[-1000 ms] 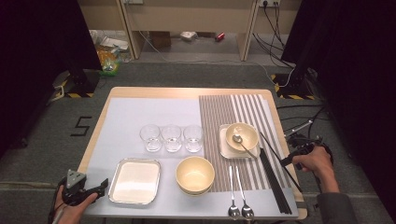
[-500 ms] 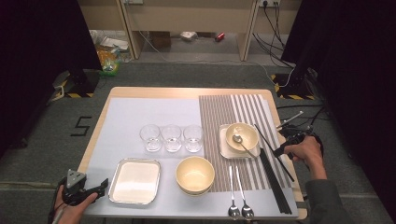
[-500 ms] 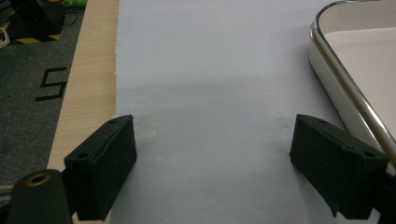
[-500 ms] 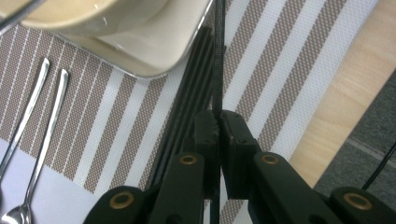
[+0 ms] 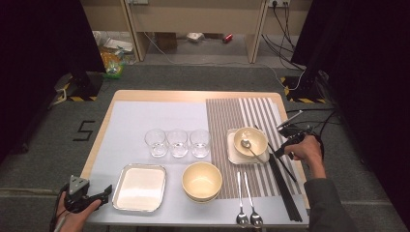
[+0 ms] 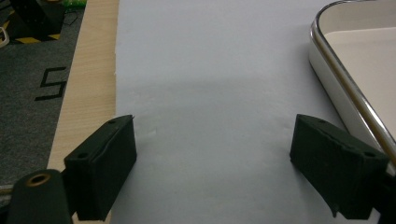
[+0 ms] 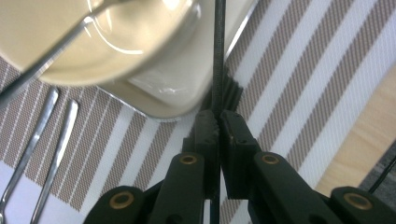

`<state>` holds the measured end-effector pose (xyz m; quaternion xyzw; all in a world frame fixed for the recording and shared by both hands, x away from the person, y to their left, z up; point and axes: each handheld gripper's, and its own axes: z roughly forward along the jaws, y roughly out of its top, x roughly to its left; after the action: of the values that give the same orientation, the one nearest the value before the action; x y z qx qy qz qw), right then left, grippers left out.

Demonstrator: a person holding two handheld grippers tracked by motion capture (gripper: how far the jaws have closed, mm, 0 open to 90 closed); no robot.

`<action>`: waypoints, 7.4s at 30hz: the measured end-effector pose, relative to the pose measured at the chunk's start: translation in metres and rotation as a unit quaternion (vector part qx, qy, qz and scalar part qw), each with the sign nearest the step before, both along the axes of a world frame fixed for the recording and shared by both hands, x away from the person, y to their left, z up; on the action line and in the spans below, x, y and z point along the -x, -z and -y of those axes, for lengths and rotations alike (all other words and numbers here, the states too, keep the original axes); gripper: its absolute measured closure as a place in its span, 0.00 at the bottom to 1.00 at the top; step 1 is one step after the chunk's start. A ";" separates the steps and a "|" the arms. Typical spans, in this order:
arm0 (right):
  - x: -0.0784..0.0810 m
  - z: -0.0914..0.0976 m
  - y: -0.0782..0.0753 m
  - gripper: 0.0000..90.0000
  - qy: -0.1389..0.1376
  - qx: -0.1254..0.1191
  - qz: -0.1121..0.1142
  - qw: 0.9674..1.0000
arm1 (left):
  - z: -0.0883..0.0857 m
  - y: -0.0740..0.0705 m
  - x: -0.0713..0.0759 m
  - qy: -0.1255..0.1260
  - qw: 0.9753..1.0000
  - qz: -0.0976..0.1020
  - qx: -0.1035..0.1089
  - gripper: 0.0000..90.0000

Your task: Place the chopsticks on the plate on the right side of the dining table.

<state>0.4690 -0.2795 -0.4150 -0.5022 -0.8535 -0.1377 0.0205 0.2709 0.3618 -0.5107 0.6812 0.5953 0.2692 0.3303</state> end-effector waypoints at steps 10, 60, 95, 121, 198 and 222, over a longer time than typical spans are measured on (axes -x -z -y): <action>-0.016 -0.008 0.007 0.96 0.006 0.015 -0.004 1.000 | 0.000 0.000 0.000 0.000 1.000 -0.002 -0.001 0.15; -0.041 -0.023 0.016 0.93 -0.001 0.012 0.022 1.000 | 0.000 0.000 0.000 0.001 1.000 0.000 0.000 0.15; 0.045 0.024 0.015 0.57 -0.039 -0.045 0.152 0.986 | 0.000 0.000 0.000 0.000 1.000 -0.001 -0.001 0.15; 0.078 0.039 0.029 0.58 -0.042 -0.044 0.189 0.980 | 0.000 -0.001 -0.001 0.002 1.000 -0.004 -0.001 0.15; 0.057 0.018 0.036 0.85 -0.066 -0.039 0.220 0.973 | 0.000 -0.001 -0.001 0.002 1.000 -0.003 -0.002 0.15; 0.093 0.042 0.032 0.46 -0.017 -0.050 0.193 0.980 | 0.000 -0.001 -0.001 0.001 1.000 -0.004 0.000 0.15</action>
<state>0.3760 -0.3214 -0.4470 -0.4498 -0.8420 -0.2738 -0.1171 0.2717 0.3619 -0.5099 0.6833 0.5957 0.2660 0.3277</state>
